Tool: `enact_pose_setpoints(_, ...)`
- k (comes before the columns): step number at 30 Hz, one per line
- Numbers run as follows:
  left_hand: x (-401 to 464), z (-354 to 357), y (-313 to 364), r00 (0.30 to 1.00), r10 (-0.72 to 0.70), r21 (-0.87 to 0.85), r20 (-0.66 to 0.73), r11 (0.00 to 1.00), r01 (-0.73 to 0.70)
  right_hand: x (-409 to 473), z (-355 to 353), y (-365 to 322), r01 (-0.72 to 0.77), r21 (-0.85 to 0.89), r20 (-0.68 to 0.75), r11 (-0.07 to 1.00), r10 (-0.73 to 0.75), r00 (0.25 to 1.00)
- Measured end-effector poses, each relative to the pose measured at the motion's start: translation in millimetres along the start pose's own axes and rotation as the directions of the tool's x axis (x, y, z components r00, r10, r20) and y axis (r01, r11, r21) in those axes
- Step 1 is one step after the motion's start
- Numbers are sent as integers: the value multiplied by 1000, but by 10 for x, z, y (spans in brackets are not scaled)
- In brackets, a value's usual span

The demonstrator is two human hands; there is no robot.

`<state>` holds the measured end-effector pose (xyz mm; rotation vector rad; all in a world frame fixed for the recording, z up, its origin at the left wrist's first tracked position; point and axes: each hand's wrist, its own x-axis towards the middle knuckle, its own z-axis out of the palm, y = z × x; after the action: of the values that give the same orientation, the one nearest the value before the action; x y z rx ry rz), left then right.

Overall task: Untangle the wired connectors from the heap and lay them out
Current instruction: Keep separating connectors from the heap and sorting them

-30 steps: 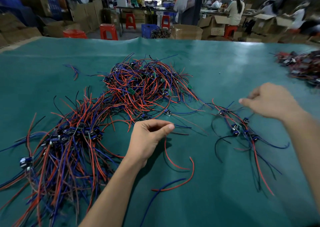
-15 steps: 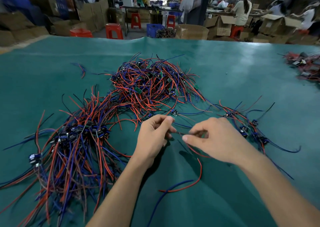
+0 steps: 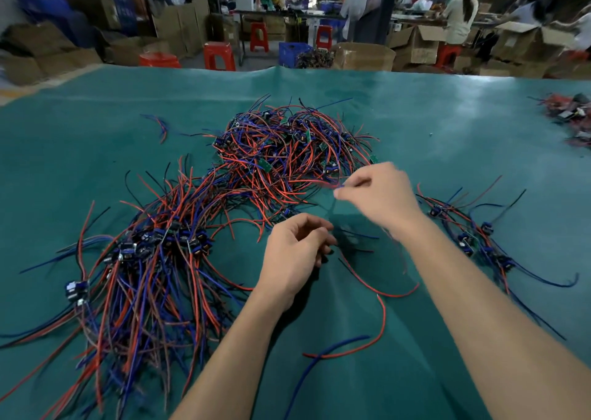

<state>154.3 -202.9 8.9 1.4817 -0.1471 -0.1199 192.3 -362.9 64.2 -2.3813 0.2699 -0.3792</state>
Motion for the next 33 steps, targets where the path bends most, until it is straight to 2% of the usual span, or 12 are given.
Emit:
enact_pose_setpoints(2,-5,-1,-3,1000,3,-13,13,1000,-3,-77,-204,-86,-19,261,-38,965,30,999)
enact_pose_setpoints(5,-8,-11,-1,1000,18,-18,20,1000,-18,-250,-463,-226,-31,632,22,774,22,1000)
enact_pose_setpoints(8,2,-11,4,999,24,-56,31,998,-22,-431,-456,-286,-9,780,41,626,-36,999)
enact_pose_setpoints(9,13,-12,9,999,13,-85,35,996,-10,-497,-365,-271,-4,794,36,608,-40,999)
enact_pose_setpoints(11,26,-24,33,999,-21,-144,45,989,28,-633,-123,-205,-12,769,26,639,-13,1000)
enact_pose_setpoints(15,30,-49,29,1000,-23,-164,15,986,26,-788,267,-62,61,489,-6,870,-67,998)
enact_pose_setpoints(20,20,-71,35,1000,5,-152,-15,988,-7,-747,277,-24,25,509,151,860,-118,982)
enact_pose_setpoints(23,16,-55,18,1000,6,-56,-17,998,-7,-695,265,21,37,482,48,875,-68,997)
enact_pose_setpoints(25,3,-52,15,1000,2,-38,15,999,-1,-662,268,47,-27,536,23,844,18,1000)
enact_pose_setpoints(27,-10,-62,21,997,24,-45,76,999,-20,-649,281,39,-130,623,120,771,70,990)
enact_pose_setpoints(30,-31,-67,53,988,58,-86,144,995,-46,-641,287,32,-236,746,254,623,62,965)
enact_pose_setpoints(33,-44,-70,62,987,49,-94,150,995,-35,-619,269,61,-264,772,258,578,95,961)
